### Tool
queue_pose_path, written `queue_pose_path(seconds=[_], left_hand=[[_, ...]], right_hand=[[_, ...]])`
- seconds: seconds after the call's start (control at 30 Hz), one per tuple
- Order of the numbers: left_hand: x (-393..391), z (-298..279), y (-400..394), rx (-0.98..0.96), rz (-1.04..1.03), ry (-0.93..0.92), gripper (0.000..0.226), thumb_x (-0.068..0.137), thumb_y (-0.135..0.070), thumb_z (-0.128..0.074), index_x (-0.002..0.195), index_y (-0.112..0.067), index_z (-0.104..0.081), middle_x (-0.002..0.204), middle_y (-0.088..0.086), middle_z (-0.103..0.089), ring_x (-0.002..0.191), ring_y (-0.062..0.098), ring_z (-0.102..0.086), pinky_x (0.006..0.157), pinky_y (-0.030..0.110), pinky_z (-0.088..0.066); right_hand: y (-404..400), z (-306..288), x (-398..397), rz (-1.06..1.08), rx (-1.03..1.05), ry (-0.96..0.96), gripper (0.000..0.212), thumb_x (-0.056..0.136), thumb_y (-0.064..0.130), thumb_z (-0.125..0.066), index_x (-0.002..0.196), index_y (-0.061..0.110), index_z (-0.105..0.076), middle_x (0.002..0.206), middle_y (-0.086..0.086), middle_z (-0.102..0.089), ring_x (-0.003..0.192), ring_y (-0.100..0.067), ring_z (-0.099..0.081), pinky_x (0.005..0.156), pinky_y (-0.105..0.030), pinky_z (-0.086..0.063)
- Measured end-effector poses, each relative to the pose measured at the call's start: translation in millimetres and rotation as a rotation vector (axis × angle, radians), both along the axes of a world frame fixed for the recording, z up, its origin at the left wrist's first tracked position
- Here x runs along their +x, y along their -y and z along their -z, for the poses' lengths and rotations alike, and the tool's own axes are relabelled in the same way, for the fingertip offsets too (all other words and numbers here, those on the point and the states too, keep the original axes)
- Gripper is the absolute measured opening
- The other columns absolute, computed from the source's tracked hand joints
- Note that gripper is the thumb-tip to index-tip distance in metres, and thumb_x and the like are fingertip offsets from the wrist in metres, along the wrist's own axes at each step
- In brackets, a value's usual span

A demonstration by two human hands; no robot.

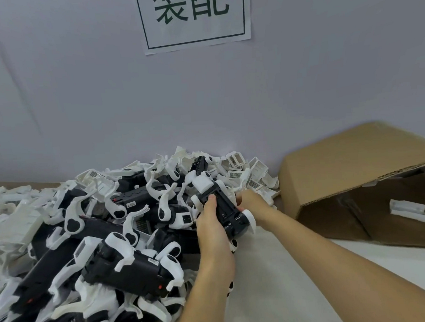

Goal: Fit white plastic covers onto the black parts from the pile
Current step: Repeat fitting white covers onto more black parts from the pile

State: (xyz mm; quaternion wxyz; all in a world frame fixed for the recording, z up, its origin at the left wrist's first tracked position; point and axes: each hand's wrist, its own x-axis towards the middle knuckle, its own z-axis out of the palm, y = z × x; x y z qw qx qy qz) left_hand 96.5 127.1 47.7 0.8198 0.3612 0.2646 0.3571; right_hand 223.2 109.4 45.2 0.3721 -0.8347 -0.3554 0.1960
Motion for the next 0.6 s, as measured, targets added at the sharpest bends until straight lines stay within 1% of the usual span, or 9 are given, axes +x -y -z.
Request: queue_pose_path(seconds=[0.03,0.1,0.2,0.27,0.3,0.37,0.43,0.5,0.6], left_hand=[[0.3,0.1,0.1,0.008,-0.001,-0.009,0.037,0.097,-0.036,-0.056,0.078,-0.016,-0.08,0.078,0.01,-0.076,0.066,0.02,-0.073,0.057,0.03,-0.058],[0.3,-0.3,-0.1,0.008,-0.011,-0.027,0.029,0.097,-0.036,-0.058,0.09,-0.015,-0.077,0.083,0.01,-0.077,0.071,0.021,-0.074,0.061,0.032,-0.057],[1.5,0.5,-1.5,-0.001,-0.02,-0.037,0.025,0.097,-0.035,-0.059,0.092,-0.015,-0.074,0.078,0.007,-0.077,0.067,0.02,-0.074,0.055,0.03,-0.056],[2.0,0.9,-1.2,0.0,-0.013,-0.043,0.024,0.097,-0.035,-0.059,0.089,-0.017,-0.074,0.077,0.006,-0.077,0.067,0.02,-0.074,0.057,0.031,-0.056],[2.2,1.0,-1.1,0.003,-0.01,-0.045,0.023,0.097,-0.035,-0.06,0.091,-0.017,-0.073,0.078,0.006,-0.077,0.069,0.02,-0.074,0.06,0.033,-0.055],[2.4,1.4,-1.1,0.007,-0.006,-0.047,0.023,0.097,-0.036,-0.06,0.097,-0.016,-0.072,0.08,0.006,-0.076,0.073,0.021,-0.073,0.065,0.034,-0.055],[2.2,1.9,-1.2,0.015,0.008,-0.041,0.024,0.098,-0.036,-0.058,0.098,-0.015,-0.071,0.08,0.005,-0.077,0.073,0.02,-0.074,0.063,0.033,-0.055],[1.8,1.5,-0.8,0.031,0.025,-0.038,0.026,0.099,-0.036,-0.056,0.096,-0.015,-0.071,0.078,0.007,-0.076,0.068,0.019,-0.073,0.057,0.029,-0.055],[1.3,0.7,-0.1,0.042,0.043,-0.032,0.027,0.099,-0.035,-0.055,0.094,-0.015,-0.072,0.074,0.008,-0.075,0.063,0.018,-0.072,0.054,0.028,-0.055]], right_hand=[[0.6,4.0,-1.8,0.035,0.045,-0.033,0.016,0.092,0.012,-0.065,0.09,-0.004,-0.066,0.092,-0.019,-0.068,0.086,-0.03,-0.06,0.078,-0.038,-0.047],[3.8,11.0,-5.2,0.137,0.171,-0.065,0.023,0.09,0.012,-0.068,0.096,-0.01,-0.067,0.097,-0.024,-0.071,0.086,-0.033,-0.062,0.084,-0.044,-0.052],[10.9,16.2,-9.2,0.188,0.275,-0.09,0.029,0.089,0.021,-0.073,0.097,-0.005,-0.063,0.097,-0.021,-0.068,0.084,-0.031,-0.057,0.077,-0.038,-0.049],[15.9,18.8,-9.6,0.147,0.33,-0.156,0.027,0.091,0.02,-0.071,0.105,-0.002,-0.062,0.106,-0.025,-0.066,0.088,-0.035,-0.06,0.085,-0.045,-0.053],[18.2,19.3,-10.1,0.118,0.373,-0.192,0.022,0.093,0.017,-0.069,0.104,-0.001,-0.062,0.105,-0.027,-0.066,0.085,-0.032,-0.06,0.087,-0.049,-0.053],[22.4,18.6,-12.2,0.089,0.439,-0.184,0.011,0.095,0.016,-0.067,0.099,0.006,-0.068,0.097,-0.019,-0.07,0.085,-0.026,-0.064,0.09,-0.052,-0.054],[24.2,16.5,-12.5,0.122,0.497,-0.125,0.011,0.093,0.02,-0.071,0.098,0.012,-0.077,0.095,-0.011,-0.074,0.092,-0.03,-0.069,0.092,-0.052,-0.054],[24.4,11.2,-11.5,0.163,0.527,-0.129,0.012,0.09,0.021,-0.075,0.097,0.014,-0.08,0.093,-0.011,-0.074,0.094,-0.036,-0.069,0.091,-0.053,-0.054],[18.4,2.1,-7.3,0.191,0.508,-0.183,0.013,0.088,0.022,-0.077,0.096,0.013,-0.078,0.101,-0.002,-0.073,0.092,-0.021,-0.07,0.088,-0.042,-0.058]])
